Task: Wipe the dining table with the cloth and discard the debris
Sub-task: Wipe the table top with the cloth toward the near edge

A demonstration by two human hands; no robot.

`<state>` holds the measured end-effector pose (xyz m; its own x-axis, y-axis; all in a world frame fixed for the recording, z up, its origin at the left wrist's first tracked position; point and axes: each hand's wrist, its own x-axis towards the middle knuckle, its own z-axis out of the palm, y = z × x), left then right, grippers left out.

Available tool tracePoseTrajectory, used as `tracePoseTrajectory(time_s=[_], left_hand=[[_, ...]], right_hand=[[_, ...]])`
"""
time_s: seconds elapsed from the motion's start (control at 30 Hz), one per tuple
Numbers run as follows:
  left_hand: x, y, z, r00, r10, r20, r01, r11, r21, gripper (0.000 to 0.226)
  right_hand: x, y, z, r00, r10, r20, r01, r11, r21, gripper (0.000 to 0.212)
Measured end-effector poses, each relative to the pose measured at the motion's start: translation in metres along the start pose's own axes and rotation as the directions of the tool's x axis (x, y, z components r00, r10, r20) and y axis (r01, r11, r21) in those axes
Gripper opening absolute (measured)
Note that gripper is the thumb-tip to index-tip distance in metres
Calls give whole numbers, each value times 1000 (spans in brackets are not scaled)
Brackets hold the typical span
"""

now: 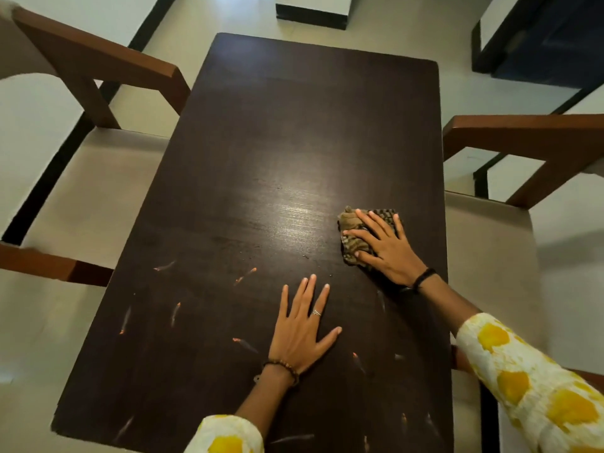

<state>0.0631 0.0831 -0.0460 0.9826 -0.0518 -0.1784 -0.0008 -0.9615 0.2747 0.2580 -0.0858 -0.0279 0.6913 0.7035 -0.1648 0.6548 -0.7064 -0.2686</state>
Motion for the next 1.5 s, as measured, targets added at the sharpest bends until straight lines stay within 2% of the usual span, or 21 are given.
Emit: tracePoseTrajectory(time_s=[0.13,0.3,0.37,0.43,0.53,0.77,0.93,1.27,1.4,1.5], left_hand=[[1,1,3,1000,-6,-19,6,1000,24,75],[1,1,4,1000,-11,-26,12,1000,25,73],[1,1,4,999,-11,-30,12,1000,27,71],[2,1,4,999,-12,-32,13,999,35,70],[2,1,3,1000,-17,-26,18,999,36,72],[1,2,2,1000,-18,-12,18,1000,14,72],[0,1,2,999,-8,-34,7,1000,-15,70],[0,0,2,1000,-14,-27,14,1000,-6,68],[0,0,3,1000,-20,-21,20,1000,-9,68],[1,0,3,1000,-17,-25,17,1000,-7,69]], right_hand=[[10,-12,6,999,18,-48,-21,998,-59,63],[57,-59,14,998,-57,-31,55,996,-64,67],[71,-76,16,996,-71,-51,68,995,-71,60],[71,-76,19,994,-90,-60,86,994,-63,50],[53,-59,21,988,-104,-114,100,994,-43,52],[-15,14,9,987,87,-138,-88,996,-8,56],[-54,48,1,956,245,-160,-241,969,47,59],[-96,24,16,895,417,-158,-399,907,134,62],[-107,0,27,848,497,-184,-481,868,124,61],[-95,7,24,843,506,-181,-495,862,107,61]])
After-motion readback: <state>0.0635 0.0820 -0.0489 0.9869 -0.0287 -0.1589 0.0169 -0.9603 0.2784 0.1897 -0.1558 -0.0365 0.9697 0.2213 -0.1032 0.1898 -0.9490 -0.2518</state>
